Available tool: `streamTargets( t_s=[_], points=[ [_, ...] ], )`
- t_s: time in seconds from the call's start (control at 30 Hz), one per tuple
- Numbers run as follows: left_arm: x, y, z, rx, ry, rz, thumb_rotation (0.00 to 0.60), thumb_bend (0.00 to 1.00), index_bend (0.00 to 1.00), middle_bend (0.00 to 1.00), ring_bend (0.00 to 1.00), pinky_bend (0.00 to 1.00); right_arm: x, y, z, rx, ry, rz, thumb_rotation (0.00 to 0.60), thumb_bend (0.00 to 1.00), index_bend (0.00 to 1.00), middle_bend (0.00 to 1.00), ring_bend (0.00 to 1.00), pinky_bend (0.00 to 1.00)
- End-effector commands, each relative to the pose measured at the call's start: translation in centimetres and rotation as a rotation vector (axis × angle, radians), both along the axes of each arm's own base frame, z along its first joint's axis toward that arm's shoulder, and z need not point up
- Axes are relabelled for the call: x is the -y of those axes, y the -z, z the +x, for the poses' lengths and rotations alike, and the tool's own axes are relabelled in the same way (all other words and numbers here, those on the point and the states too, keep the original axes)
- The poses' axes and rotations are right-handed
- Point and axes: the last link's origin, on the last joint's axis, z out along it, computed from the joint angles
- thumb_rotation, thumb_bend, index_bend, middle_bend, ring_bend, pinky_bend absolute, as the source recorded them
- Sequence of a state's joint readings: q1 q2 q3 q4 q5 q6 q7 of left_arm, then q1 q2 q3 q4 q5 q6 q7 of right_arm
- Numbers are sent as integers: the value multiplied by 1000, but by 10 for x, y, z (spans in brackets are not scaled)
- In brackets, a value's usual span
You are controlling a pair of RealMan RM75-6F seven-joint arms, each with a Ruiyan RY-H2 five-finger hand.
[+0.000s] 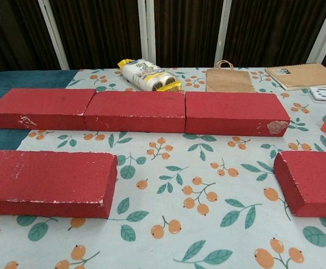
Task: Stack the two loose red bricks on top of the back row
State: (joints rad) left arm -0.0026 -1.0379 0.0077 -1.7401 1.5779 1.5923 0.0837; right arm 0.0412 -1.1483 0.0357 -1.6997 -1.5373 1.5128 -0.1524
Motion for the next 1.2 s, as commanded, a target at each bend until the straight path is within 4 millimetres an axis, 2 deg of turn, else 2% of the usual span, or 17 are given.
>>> streamTargets(
  t_s=[0.03,0.9,1.07,1.2],
  points=[
    [0,0,0,-1,-5,0,600,109,99,0,0,120,-1,0,-1,-1,3,0,600,212,38,4,39,0],
    [-1,4,6,7,36,3,600,109,99,0,0,120,-13,-2,-5,35,67,32,600,191,0,4,6,0],
    [-1,4,6,6,37,9,600,108,99,0,0,119,-10,5,-5,82,92,147,600,187,0,1,0,0],
    [-1,4,5,9,31,9,600,109,99,0,0,120,0,10,-6,61,154,319,600,186,0,0,0,0]
  ],
)
